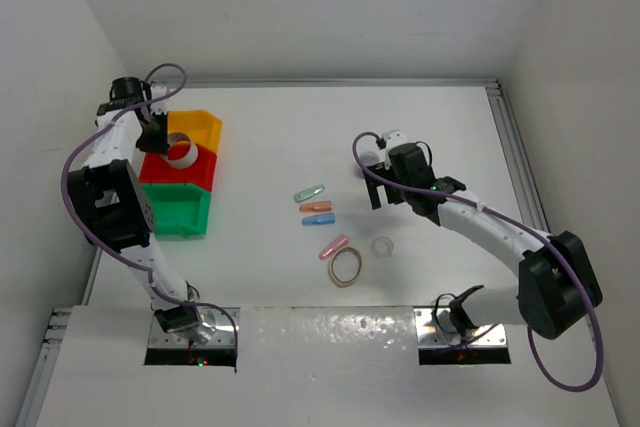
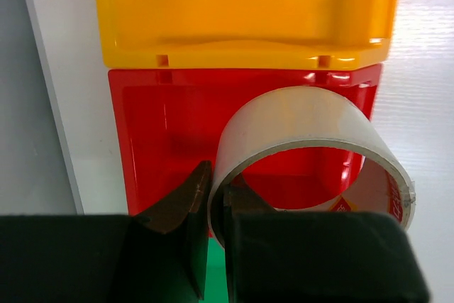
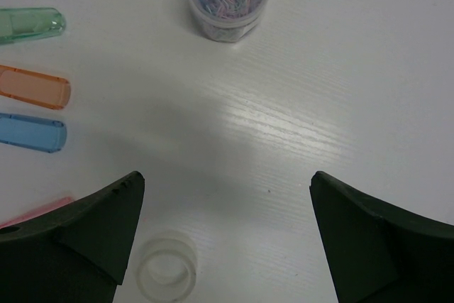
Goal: Sort the stationery into containers
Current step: Place the stationery in the storage box.
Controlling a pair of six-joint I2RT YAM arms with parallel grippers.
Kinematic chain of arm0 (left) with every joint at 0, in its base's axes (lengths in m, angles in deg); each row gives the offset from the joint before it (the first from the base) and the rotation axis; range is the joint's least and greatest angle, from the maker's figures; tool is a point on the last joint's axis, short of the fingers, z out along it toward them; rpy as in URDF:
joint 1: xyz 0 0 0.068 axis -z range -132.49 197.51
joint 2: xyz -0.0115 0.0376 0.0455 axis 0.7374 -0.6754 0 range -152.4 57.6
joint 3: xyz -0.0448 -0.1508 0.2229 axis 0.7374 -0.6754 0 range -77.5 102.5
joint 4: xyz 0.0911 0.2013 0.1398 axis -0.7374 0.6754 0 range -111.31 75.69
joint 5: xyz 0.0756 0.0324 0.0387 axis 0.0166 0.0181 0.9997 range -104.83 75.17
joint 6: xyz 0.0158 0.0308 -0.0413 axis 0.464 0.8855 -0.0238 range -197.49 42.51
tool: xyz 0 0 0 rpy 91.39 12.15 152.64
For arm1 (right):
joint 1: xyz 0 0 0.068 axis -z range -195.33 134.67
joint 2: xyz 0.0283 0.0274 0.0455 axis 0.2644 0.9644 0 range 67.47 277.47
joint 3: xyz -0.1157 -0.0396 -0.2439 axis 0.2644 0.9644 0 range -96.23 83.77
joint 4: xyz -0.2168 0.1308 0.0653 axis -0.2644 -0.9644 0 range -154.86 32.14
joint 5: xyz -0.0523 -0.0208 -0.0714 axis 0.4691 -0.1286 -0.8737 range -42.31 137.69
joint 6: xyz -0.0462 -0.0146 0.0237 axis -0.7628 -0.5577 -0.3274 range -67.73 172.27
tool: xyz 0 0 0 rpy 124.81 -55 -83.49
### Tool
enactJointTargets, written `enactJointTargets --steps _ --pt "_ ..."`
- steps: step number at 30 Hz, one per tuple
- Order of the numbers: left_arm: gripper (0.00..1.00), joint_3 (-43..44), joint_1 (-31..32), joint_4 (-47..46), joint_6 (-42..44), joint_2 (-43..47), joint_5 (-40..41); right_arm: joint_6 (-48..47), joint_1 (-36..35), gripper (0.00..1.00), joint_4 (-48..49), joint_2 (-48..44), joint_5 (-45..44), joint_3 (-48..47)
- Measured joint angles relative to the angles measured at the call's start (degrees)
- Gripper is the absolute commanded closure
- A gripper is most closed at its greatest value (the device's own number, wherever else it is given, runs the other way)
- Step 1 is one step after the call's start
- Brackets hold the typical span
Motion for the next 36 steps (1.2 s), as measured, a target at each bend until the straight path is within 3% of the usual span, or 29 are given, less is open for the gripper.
enactJointTargets --steps 19,36 --pt "1.0 -4.2 -2.8 -8.6 0.7 -2.6 2.6 1.7 -4.1 0.02 -1.2 0.2 -3.6 -1.9" --pt "1.0 -4.2 -2.8 -7.2 0.8 -2.3 2.6 1.6 -5.6 0.01 -1.9 0.0 -7.5 -1.9"
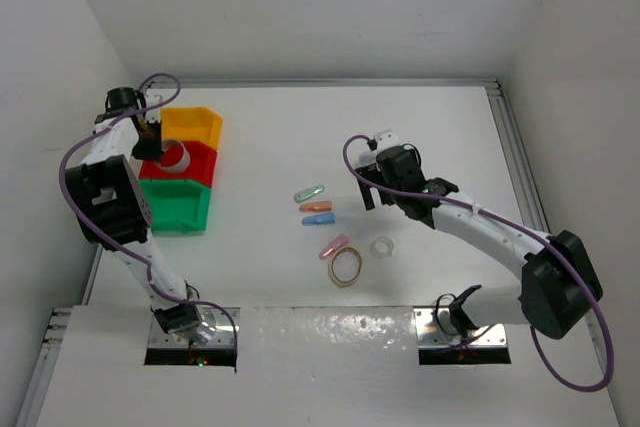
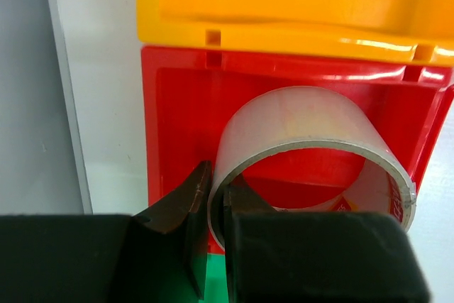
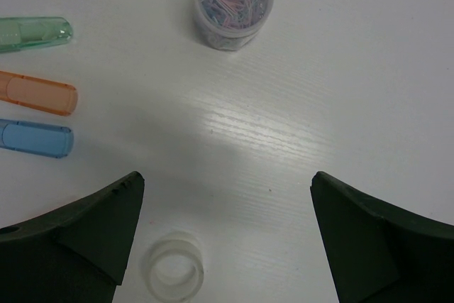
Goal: Sort the stationery into containers
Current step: Place the stationery in the storage box.
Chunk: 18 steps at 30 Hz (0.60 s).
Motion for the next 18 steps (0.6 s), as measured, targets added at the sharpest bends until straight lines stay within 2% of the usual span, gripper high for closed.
enactJointTargets --steps 7,11,14,18 --pt "1.0 -0.6 0.0 2.6 0.0 0.0 0.9 -0.3 -0.2 0.01 0.0 -0.4 -0.4 0.0" --pt "0.68 -0.5 0.0 2.9 0.0 -0.5 1.6 -0.4 -0.3 0.01 0.0 -0.5 -0.4 0.0" --pt "0.58 0.2 0.0 2.9 0.0 -1.8 1.8 -0.5 -0.3 0.01 0.0 -0.5 -0.4 0.0" --pt "0.55 1.4 0.0 2.5 -0.4 -4.4 1.8 -0.6 -0.3 0.01 -0.5 -0.5 -0.4 -0.1"
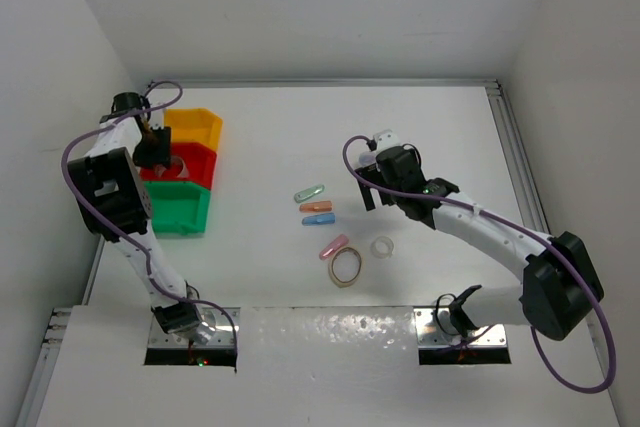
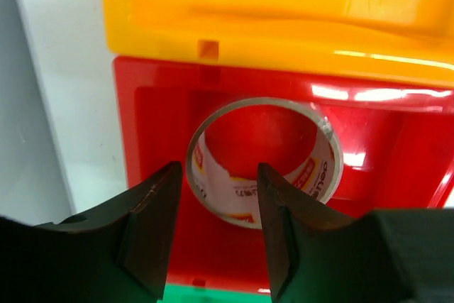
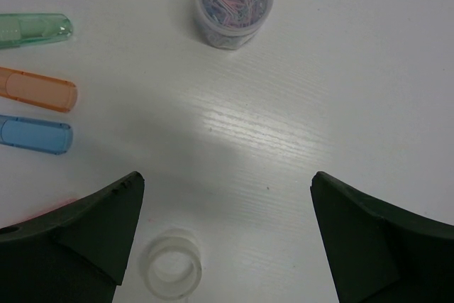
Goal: Sort the stationery into containers
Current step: Place the stationery in the storage box, then pick up the stationery from the center of the board.
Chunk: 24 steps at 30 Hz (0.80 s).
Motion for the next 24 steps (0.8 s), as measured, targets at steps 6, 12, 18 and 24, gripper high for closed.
enactJointTargets --steps 6,12,18,24 --pt "0.55 4.0 0.1 0.6 -1.7 -0.8 -1.9 0.0 -0.1 0.01 -0.9 0.0 0.0 -0.2" --pt "0.53 8.9 2.5 -0.6 -3.4 3.4 -6.8 0.8 -0.1 0.08 -3.8 -1.3 1.7 -0.7" --pt "0.59 9.4 18.8 -0.7 -0.8 13.6 -10.6 4.9 0.1 0.57 -5.7 -8.3 3.5 2.1" --pt "0.7 1.9 42.3 0.4 0.4 15.2 -13.9 12.3 2.0 0.56 -8.8 -12.4 3.9 7.3"
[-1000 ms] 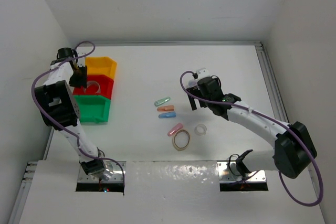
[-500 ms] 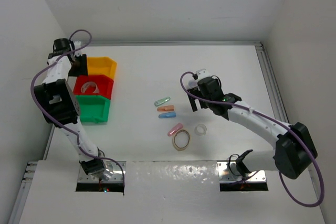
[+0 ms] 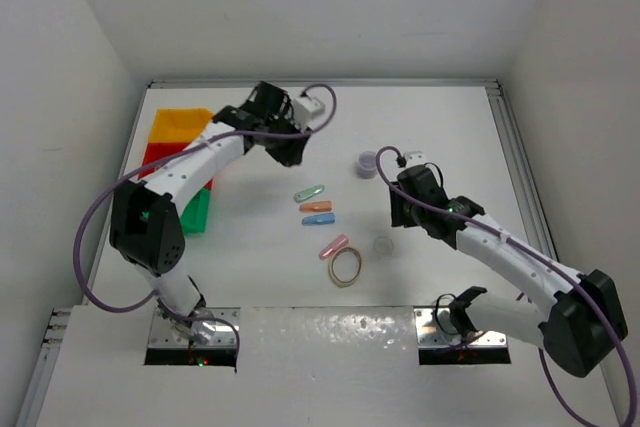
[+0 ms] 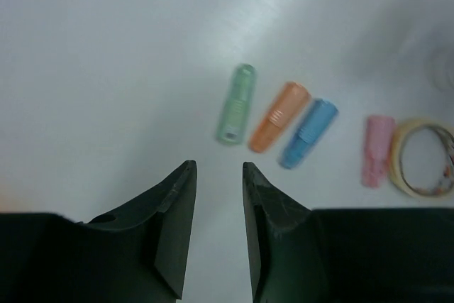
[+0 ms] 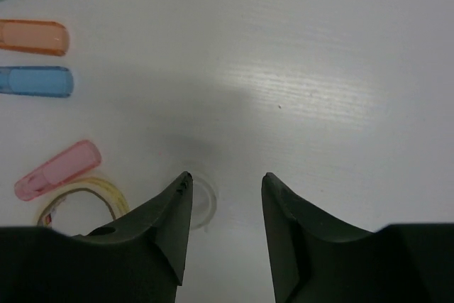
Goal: Sort the stationery into containers
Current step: Pick up the stationery from the center of the board.
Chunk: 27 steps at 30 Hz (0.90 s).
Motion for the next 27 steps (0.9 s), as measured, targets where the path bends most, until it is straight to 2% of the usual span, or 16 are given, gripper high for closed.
enactJointTargets --steps 4,8,27 --pt "0.68 -3.5 8.3 3.3 -0.1 -1.1 0.0 4.9 1.5 0.6 -3.2 1.4 0.6 2.3" --pt "0.67 -4.1 11.5 3.4 -0.8 -1.1 0.0 9.0 0.9 0.61 -4.0 4.0 2.2 5.0" --pt "0.65 -11.0 12.8 0.3 -3.1 4.6 5.1 13.3 -5.0 0.64 1.7 12.5 3.8 7.8"
